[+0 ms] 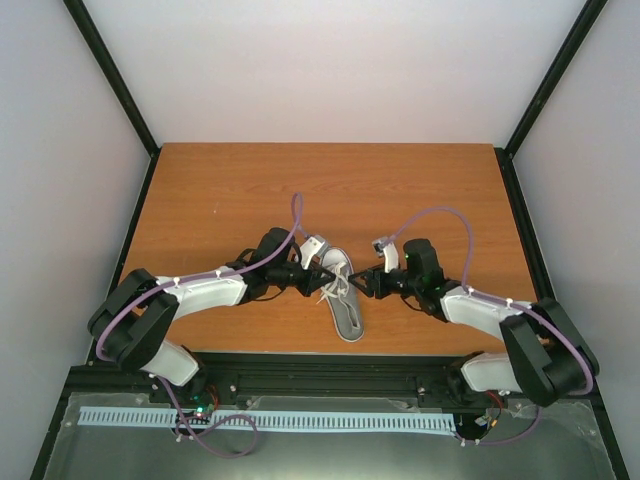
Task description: Tie the shoes
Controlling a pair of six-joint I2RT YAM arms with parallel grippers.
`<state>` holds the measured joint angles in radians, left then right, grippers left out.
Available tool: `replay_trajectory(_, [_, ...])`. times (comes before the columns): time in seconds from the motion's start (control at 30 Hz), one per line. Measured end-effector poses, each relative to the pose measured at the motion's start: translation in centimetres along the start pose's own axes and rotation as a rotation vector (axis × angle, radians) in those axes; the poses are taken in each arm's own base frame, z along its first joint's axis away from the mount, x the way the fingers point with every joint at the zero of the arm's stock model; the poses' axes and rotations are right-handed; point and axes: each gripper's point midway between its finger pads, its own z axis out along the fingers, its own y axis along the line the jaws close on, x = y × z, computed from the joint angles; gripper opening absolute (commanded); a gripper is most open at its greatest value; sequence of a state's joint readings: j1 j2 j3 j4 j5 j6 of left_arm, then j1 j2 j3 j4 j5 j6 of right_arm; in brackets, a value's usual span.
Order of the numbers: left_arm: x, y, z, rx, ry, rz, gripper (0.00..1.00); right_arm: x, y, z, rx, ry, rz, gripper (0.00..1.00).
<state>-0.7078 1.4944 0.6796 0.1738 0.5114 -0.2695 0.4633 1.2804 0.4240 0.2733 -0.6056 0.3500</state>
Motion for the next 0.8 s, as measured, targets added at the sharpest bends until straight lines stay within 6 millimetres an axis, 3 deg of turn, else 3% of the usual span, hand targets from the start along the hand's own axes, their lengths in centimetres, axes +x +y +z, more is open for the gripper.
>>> replay_trajectory(0.2, [0.0,0.0,0.0,-0.001,0.001,-0.01,0.01,1.7,-0.9,1.1,-0.004,0.067,0.01,0.42])
replay_trajectory(0.43, [0.0,0.0,0.0,-0.003,0.0,-0.031,0.01,1.7,0.7,1.7,-0.068,0.085,-0.051,0.36])
replay_trajectory(0.8, [0.0,0.0,0.0,-0.003,0.0,-0.056,0.01,1.9,2.3,2.3,-0.121,0.107,-0.114,0.36])
